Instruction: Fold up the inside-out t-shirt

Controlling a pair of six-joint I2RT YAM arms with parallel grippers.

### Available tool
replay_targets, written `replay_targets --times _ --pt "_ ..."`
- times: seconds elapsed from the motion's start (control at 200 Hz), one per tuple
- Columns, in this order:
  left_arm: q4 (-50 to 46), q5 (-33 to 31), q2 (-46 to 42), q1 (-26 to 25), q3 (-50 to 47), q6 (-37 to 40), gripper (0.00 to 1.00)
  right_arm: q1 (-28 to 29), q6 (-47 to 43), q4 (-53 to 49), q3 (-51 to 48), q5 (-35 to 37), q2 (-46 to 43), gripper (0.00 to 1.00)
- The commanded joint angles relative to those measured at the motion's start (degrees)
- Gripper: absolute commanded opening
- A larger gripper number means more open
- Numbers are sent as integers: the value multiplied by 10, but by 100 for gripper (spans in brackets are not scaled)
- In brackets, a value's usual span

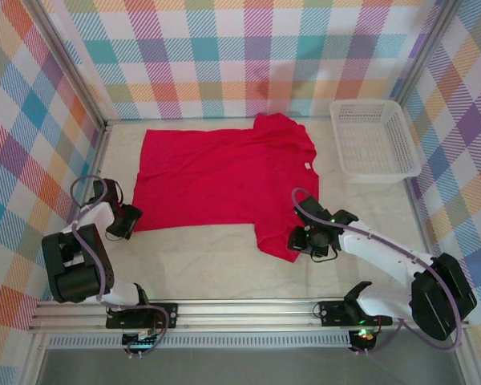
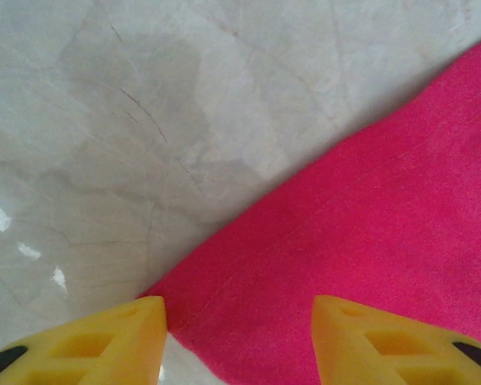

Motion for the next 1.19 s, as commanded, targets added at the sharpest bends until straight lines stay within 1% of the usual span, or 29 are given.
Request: replay_targets --times 0.0,0.12,0.24,0.37,0.555,0.675,0.775,0.855,1.06,1.19 --pt "28 13 33 4 -1 -12 49 3 24 -26 -12 4 0 48" --pt "36 4 71 5 3 -7 42 9 42 -30 -31 -5 -2 46" --pt "44 5 83 4 3 -6 24 23 57 -20 -42 -12 -4 45" --pt "46 8 79 5 3 -7 19 33 70 18 -43 -28 5 46" --pt "39 10 73 4 5 -2 16 38 77 65 -33 -46 57 46" --pt "37 13 70 5 5 -1 14 38 74 85 -29 -35 99 45" --pt "34 14 66 5 5 0 13 38 68 82 -14 -25 122 45" --pt "30 14 63 5 7 1 12 39 65 63 3 -26 122 44" --pt "27 13 52 4 6 3 12 44 39 -7 47 -4 69 44" --pt "29 15 54 4 4 1 12 51 10 -20 90 2 93 44"
